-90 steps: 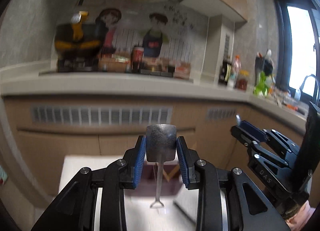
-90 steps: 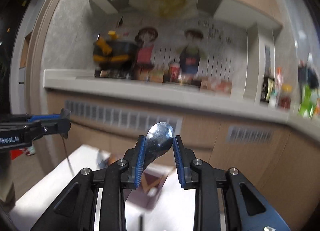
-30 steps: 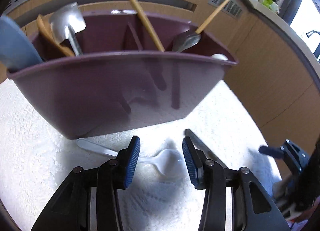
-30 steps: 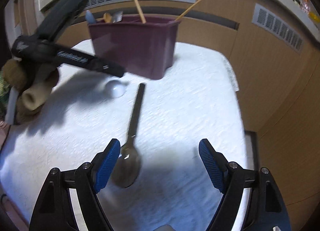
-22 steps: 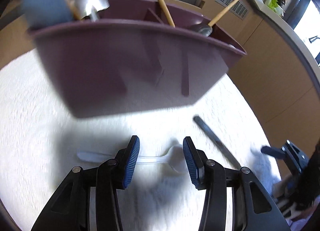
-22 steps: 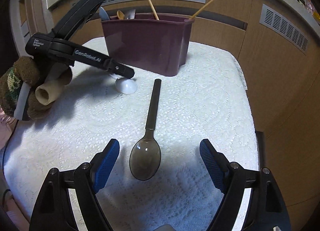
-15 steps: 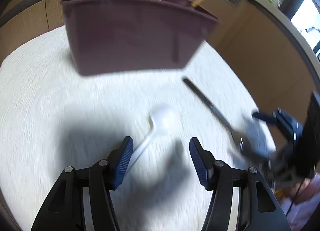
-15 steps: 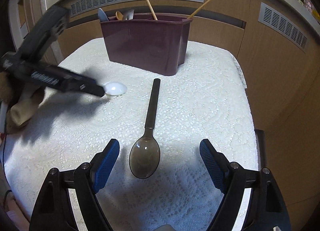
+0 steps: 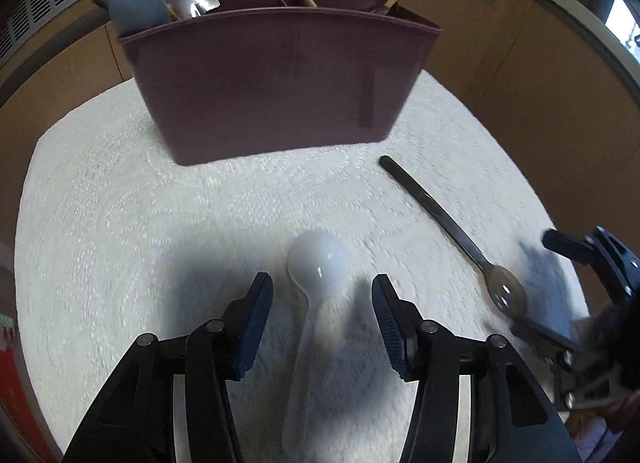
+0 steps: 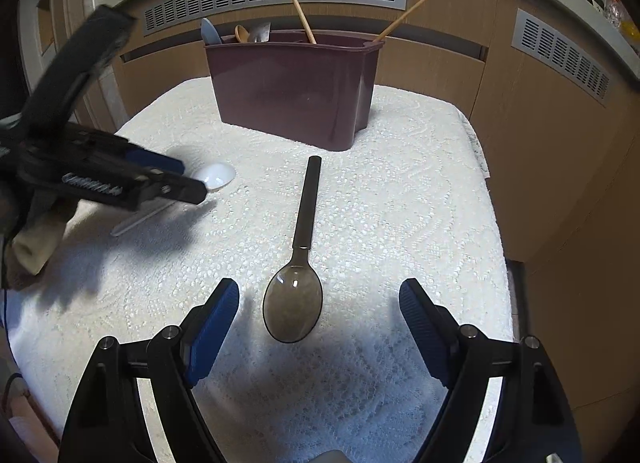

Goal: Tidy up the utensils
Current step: 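Grasp the white plastic spoon with the left gripper while the right gripper grasps the dark spoon, then lift both spoons and carry them over the caddy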

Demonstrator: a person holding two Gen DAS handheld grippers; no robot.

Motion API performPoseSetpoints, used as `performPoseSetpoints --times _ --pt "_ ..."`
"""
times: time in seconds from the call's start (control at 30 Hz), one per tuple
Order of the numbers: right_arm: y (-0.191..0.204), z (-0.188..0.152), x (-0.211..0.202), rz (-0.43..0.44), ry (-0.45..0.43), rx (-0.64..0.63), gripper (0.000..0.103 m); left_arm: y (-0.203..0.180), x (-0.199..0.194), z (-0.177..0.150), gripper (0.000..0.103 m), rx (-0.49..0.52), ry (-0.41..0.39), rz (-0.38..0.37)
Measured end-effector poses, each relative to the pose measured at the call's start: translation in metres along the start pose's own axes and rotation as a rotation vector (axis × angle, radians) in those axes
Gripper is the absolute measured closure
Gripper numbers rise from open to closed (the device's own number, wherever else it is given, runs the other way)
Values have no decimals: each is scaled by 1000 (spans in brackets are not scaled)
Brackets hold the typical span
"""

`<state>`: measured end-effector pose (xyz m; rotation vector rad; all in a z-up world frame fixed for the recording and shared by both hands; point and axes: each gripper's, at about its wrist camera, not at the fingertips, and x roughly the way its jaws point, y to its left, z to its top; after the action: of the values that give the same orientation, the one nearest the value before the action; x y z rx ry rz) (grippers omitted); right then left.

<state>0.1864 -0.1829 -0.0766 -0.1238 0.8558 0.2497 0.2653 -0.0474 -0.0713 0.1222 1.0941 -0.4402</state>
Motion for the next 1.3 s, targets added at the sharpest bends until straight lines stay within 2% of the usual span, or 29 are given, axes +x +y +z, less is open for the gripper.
performPoseSetpoints --times 0.1,0.17,0.27,0.33,0.4,0.53,0.63,0.8,0.93,0.97,1.03,1.17,1.3 --pt "-3 -2 -4 -4 -8 3 23 -5 10 9 56 8 -15 50" --pt "-5 -2 -6 -3 -11 11 23 -9 12 10 69 5 -32 67" --pt "-5 6 -6 -2 -26 10 28 -12 7 4 69 -15 -76 77" --pt "-2 14 -2 -3 -13 -14 53 -12 -7 -6 69 -35 -124 80" --pt "0 23 7 16 19 -26 65 -11 -27 -17 69 -62 -187 79" --pt "1 41 24 19 38 -29 65 -8 -72 -36 69 -140 -332 74" --pt "2 55 39 29 56 -12 65 3 -90 -48 69 -191 -385 43" --pt "9 67 72 14 144 -9 66 8 -102 -59 69 -233 -412 16" --pt "14 70 76 3 152 -15 67 7 -106 -65 69 -245 -415 14" --pt "15 70 76 2 153 -17 70 6 -105 -66 69 -245 -412 15" --pt "18 68 74 -3 150 -33 92 4 -104 -66 69 -242 -410 16" --pt "22 67 61 -17 123 -56 92 0 -104 -67 69 -239 -407 13" --pt "18 61 41 0 91 -25 92 0 -105 -69 69 -243 -399 8"
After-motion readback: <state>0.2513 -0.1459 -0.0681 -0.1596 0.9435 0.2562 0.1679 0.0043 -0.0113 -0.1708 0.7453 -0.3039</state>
